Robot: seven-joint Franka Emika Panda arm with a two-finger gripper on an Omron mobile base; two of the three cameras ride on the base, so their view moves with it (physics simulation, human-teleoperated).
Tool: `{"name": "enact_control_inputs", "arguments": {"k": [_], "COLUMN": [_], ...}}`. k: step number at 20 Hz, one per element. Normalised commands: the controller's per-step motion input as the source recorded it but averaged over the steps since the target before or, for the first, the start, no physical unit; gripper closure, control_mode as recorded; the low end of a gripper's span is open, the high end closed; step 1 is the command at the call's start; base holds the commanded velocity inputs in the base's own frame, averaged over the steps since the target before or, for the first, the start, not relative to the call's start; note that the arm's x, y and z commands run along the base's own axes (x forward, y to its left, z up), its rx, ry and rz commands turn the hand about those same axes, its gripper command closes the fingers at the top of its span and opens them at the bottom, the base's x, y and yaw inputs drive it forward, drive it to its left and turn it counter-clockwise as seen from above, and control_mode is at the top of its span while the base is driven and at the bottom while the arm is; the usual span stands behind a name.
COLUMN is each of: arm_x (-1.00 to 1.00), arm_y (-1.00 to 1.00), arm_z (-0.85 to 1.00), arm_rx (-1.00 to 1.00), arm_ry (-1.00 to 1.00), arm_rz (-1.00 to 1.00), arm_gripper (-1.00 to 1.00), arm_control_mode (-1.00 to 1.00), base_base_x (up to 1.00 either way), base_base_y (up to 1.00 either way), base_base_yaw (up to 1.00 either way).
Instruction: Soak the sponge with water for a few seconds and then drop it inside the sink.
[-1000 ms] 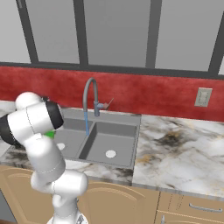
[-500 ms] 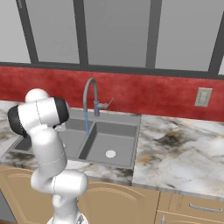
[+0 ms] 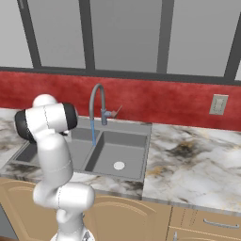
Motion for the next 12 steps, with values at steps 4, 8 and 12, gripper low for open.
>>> {"name": "enact_control_inputs", "arguments": {"k": [4, 8, 12], "arm_x": [0.00, 0.00, 0.00], "arm_y": [0.00, 0.00, 0.00], "arm_z": [-0.24, -0.16, -0.10], "arm_rx": [0.00, 0.00, 0.00], "arm_ry": [0.00, 0.00, 0.00], "arm_rz": [0.00, 0.00, 0.00], "arm_gripper": [1.00, 1.00, 1.00], "arm_control_mode": [-1.00, -1.00, -1.00], "base_base_x": [0.00, 0.00, 0.00], "base_base_y": [0.00, 0.00, 0.00], "base_base_yaw": [0.00, 0.00, 0.00]}}
